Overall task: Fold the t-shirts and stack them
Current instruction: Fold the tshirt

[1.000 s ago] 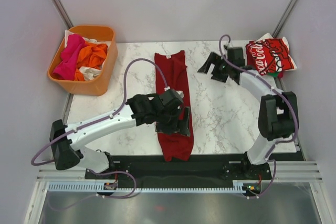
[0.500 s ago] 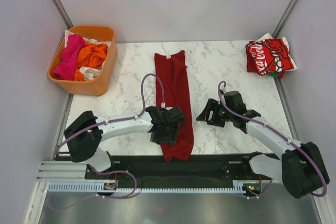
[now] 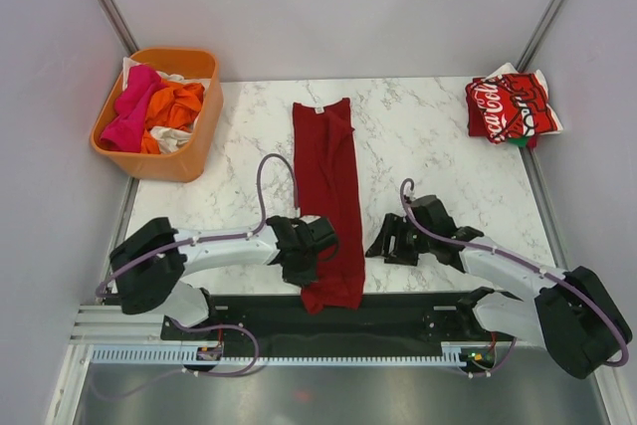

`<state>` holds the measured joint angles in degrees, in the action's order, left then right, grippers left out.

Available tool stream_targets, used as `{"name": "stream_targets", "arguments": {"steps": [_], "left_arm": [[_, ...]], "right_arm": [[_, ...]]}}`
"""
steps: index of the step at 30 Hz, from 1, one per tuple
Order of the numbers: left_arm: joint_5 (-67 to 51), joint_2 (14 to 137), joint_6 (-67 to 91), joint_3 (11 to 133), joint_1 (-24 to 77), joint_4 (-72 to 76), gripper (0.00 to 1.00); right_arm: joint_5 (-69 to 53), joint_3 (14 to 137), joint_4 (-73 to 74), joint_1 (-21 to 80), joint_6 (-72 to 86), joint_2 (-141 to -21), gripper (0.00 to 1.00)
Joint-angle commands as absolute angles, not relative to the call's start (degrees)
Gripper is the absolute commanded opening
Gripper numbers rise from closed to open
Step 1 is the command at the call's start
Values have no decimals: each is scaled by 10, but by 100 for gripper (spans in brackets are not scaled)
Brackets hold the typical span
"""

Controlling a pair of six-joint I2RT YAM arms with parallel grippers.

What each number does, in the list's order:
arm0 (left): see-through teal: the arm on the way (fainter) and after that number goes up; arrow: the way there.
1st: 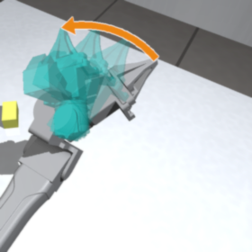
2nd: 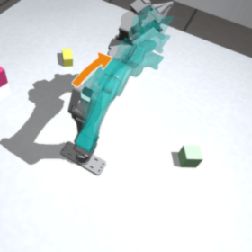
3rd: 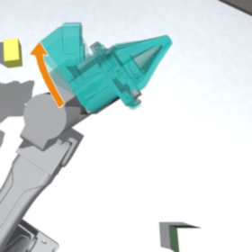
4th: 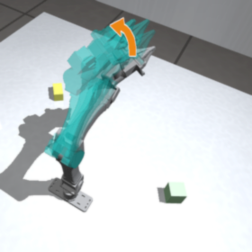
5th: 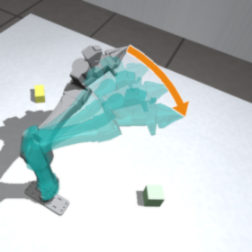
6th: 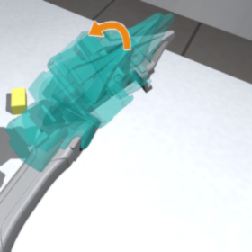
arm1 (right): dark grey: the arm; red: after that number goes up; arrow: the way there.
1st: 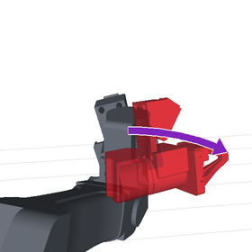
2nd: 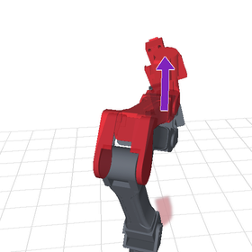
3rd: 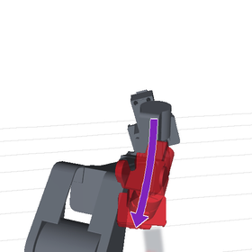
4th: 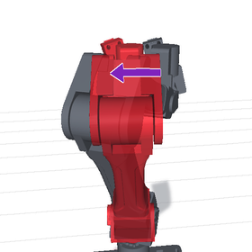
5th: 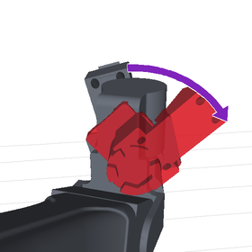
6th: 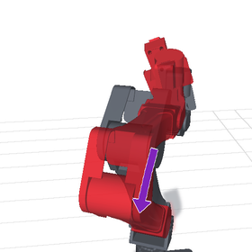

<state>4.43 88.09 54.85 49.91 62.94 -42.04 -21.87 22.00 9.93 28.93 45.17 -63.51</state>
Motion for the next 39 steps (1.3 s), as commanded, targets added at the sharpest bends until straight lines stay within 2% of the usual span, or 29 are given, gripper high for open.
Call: {"name": "stream_targets", "arguments": {"steps": [1, 2, 3, 6, 8, 9, 11, 17, 25, 29, 34, 37, 39], "left_arm": [[40, 803, 617, 462, 640, -422, 5], [37, 791, 626, 454, 641, -421, 9], [34, 781, 637, 438, 643, -421, 23], [28, 754, 644, 419, 652, -422, 54], [18, 737, 655, 403, 655, -422, 62], [16, 731, 664, 395, 662, -422, 72], [15, 711, 672, 388, 670, -422, 75], [37, 695, 699, 372, 688, -418, 75], [48, 700, 708, 359, 693, -377, 73], [46, 701, 712, 347, 693, -362, 72], [46, 693, 714, 337, 693, -333, 67], [47, 695, 711, 343, 694, -323, 60], [49, 693, 708, 349, 694, -323, 44]], "right_arm": [[-208, 214, 58, 324, 477, -644, 71], [-207, 213, 55, 336, 487, -645, 71], [-204, 213, 54, 359, 493, -647, 71], [-193, 210, 53, 407, 511, -646, 71], [-183, 202, 61, 427, 520, -634, 71], [-177, 199, 67, 445, 530, -628, 71], [-163, 189, 85, 470, 541, -600, 72], [-130, 141, 73, 543, 620, -531, 72], [-91, 123, -17, 595, 647, -600, 69], [-91, 113, -60, 606, 664, -618, 58], [-92, 121, -97, 634, 679, -643, 49], [-94, 135, -110, 656, 683, -663, 38], [-93, 143, -106, 668, 682, -664, 22]]}}
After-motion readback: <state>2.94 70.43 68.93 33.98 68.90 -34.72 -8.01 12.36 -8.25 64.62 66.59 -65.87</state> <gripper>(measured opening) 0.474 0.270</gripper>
